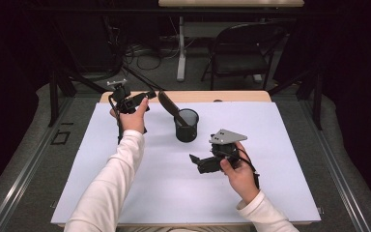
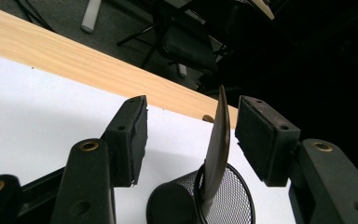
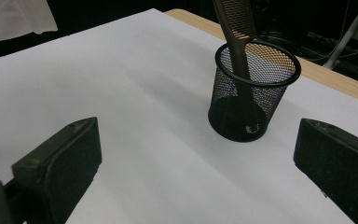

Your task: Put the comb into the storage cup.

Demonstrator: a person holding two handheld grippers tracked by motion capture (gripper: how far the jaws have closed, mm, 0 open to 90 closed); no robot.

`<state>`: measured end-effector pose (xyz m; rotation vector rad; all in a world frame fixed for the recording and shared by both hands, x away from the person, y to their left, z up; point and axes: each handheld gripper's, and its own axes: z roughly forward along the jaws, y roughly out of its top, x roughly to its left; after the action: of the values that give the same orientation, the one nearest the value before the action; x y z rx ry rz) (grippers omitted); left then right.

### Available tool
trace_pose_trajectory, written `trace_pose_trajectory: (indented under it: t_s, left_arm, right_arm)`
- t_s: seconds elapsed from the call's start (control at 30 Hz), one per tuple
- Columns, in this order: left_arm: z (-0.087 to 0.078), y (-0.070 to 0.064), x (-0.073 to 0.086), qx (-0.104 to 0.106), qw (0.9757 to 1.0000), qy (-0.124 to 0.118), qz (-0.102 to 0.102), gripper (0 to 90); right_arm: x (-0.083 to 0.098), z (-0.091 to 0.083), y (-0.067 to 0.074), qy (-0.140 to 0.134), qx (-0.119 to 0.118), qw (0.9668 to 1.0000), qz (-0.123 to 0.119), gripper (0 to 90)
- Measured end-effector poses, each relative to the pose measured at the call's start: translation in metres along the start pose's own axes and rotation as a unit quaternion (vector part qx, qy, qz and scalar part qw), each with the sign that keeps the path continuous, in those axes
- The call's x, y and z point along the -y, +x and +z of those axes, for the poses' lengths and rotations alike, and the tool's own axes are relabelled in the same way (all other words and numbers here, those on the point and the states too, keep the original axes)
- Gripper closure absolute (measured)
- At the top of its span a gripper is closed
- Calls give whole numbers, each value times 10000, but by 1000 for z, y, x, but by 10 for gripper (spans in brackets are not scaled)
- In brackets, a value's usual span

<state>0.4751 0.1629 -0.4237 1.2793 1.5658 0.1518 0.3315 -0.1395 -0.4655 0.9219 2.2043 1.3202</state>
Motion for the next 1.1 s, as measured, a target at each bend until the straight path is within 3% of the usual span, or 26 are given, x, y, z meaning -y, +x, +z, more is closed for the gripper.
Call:
trace_pose_trajectory:
  t_s: [0.17, 0.37, 0.5, 0.6, 0.67, 0.77, 0.9, 1.0, 1.1]
  left_arm:
    - [-3, 2, -1, -35, 10000, 34, 74, 432]
    - [-5, 4, -2, -302, 9982, 52, 518, 386]
    - [-7, 5, -3, -514, 9963, 33, 686, 381]
    - [-9, 7, -4, -704, 9939, 27, 852, 377]
    - [-10, 10, -5, -675, 9932, -26, 944, 377]
    - [-12, 11, -5, -892, 9879, -6, 1270, 377]
    - [-13, 16, -6, -1007, 9826, -27, 1561, 377]
    - [-13, 18, -7, -1037, 9805, 20, 1669, 378]
    - [-14, 20, -6, -957, 9800, 98, 1743, 378]
  right_arm:
    - [0, 0, 0, 4, -4, 10000, -3, 8]
    - [0, 1, 0, 11, -8, 10000, -10, 9]
    - [1, 1, 0, 21, -8, 10000, -14, 9]
    - [1, 1, 0, 21, -2, 10000, -11, 10]
    - [1, 1, 0, 21, 1, 10000, -12, 10]
    - [1, 1, 0, 25, -5, 10000, -10, 10]
    - [1, 1, -1, 30, -5, 10000, -1, 10]
    - [1, 1, 0, 39, 0, 10000, -1, 11]
    - [1, 1, 0, 40, 5, 10000, -4, 10]
